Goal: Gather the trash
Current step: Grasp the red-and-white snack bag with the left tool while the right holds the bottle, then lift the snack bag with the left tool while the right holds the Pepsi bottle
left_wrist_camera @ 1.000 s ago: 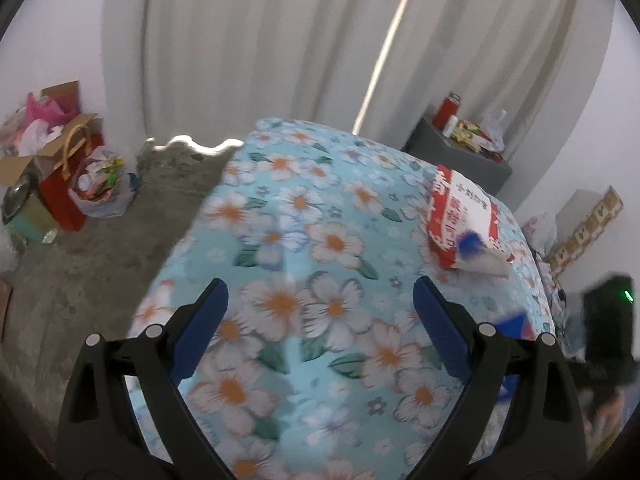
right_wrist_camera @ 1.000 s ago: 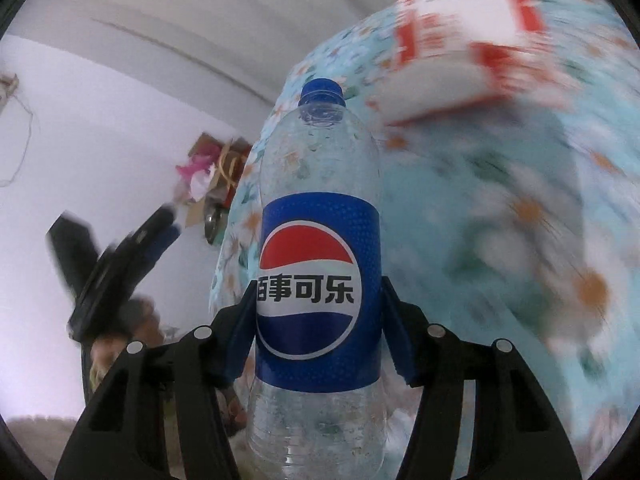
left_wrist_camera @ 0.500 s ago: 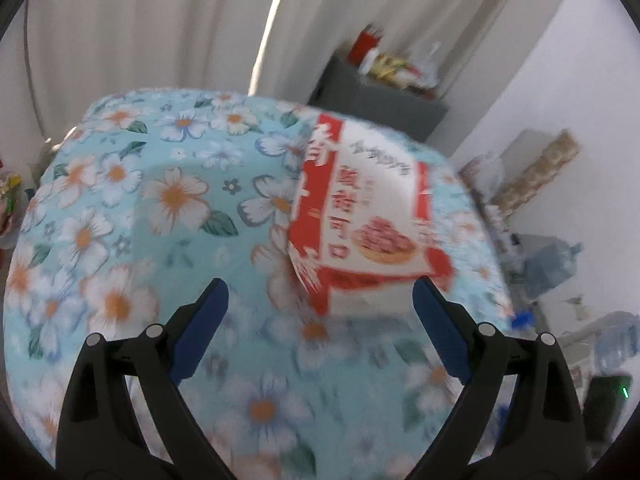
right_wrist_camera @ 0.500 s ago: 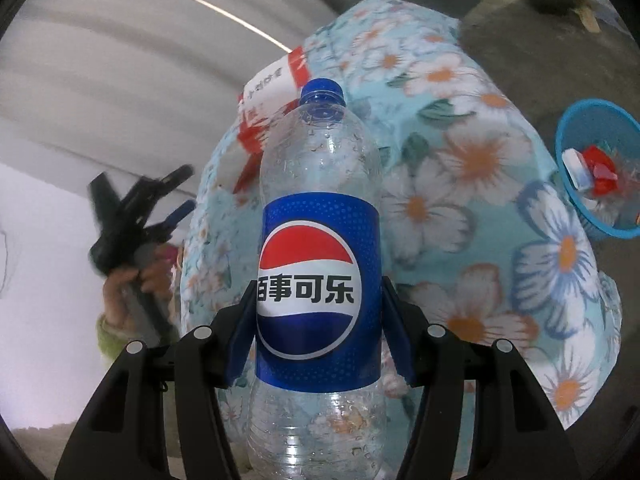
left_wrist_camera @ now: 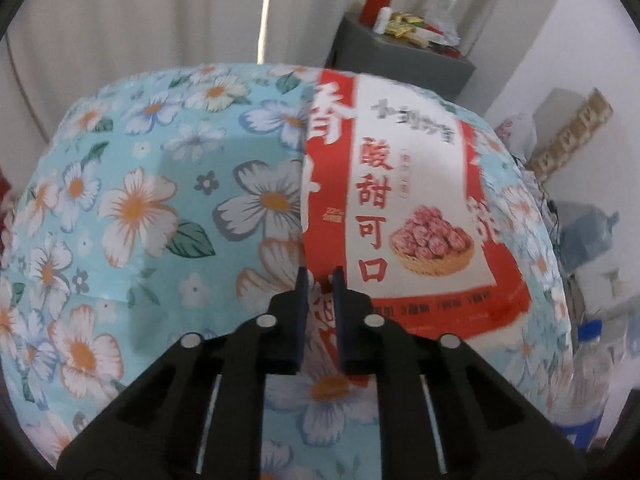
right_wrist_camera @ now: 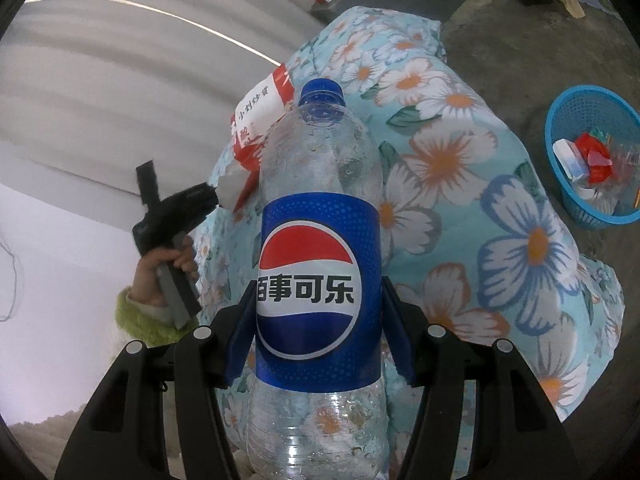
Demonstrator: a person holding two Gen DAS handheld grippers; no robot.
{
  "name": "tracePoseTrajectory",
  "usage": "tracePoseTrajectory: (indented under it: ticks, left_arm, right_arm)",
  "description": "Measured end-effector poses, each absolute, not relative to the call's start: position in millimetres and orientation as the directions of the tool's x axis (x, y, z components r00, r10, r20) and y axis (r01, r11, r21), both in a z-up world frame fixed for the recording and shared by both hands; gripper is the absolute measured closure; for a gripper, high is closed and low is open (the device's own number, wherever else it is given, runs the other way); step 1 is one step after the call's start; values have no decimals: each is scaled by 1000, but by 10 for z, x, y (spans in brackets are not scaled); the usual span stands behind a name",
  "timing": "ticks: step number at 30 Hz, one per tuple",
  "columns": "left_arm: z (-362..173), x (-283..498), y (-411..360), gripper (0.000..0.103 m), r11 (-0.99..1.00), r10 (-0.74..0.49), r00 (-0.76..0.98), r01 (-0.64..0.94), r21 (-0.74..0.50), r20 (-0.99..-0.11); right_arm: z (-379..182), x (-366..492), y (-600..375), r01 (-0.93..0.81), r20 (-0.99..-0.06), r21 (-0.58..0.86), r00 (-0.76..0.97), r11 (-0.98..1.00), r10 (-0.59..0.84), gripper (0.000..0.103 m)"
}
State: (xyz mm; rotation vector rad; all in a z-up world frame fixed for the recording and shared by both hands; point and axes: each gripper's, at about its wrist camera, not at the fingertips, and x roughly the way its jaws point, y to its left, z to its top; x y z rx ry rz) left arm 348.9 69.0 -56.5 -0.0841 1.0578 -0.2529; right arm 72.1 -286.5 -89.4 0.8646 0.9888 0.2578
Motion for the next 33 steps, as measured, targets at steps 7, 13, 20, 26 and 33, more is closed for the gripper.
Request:
tracePoseTrajectory:
  ticks: [7, 13, 20, 26, 33]
  left_arm:
    - [-340, 2837, 1086, 99, 956, -289, 506, 189, -223, -813]
    - [-244, 2025, 1285, 99, 947, -319, 487, 191, -258, -813]
    - [-295, 1416, 1334, 63, 883, -469, 398, 195, -427, -789]
    - [-180, 1427, 1650, 40, 900, -418, 508, 118, -420, -753]
    - [-396, 1912, 2014, 33, 844, -431, 476, -87, -528, -767]
  right_arm:
    - [-891, 694, -2939, 176, -600, 756, 574, 631, 558, 46]
    - [-888, 657, -2946, 167, -591, 761, 575, 627, 565, 46]
    - [-912, 647, -2918, 170, -601, 757, 559, 631, 571, 46]
    - [-919, 714, -2878, 168, -607, 754, 549, 635, 575, 46]
    - [-933, 718, -2886, 182, -612, 752, 550, 634, 568, 46]
